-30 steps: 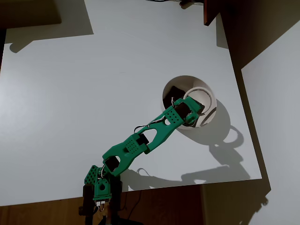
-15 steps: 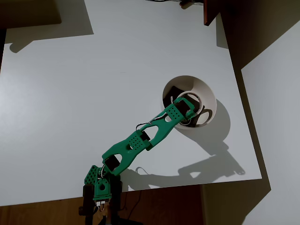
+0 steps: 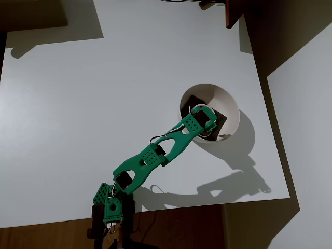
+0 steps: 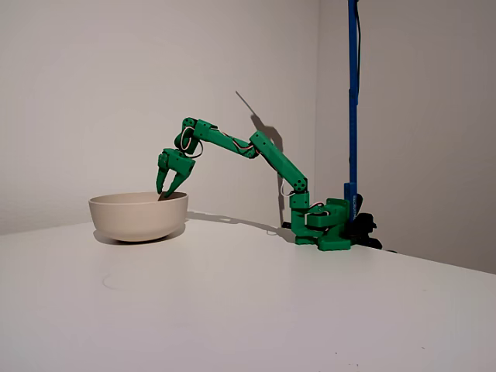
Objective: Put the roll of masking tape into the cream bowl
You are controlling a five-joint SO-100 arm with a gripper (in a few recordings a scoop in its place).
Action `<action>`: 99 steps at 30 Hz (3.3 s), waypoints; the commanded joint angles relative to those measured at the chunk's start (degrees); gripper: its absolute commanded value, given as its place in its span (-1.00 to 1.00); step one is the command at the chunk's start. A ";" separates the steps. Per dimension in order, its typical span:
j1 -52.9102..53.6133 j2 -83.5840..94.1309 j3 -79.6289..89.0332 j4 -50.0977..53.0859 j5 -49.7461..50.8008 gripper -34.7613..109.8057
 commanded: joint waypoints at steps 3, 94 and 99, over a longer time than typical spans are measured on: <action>-2.55 13.97 -2.81 1.49 3.52 -0.63; -58.97 139.83 139.31 -10.11 -1.05 -0.64; -59.15 139.83 139.75 -7.91 -0.79 -0.64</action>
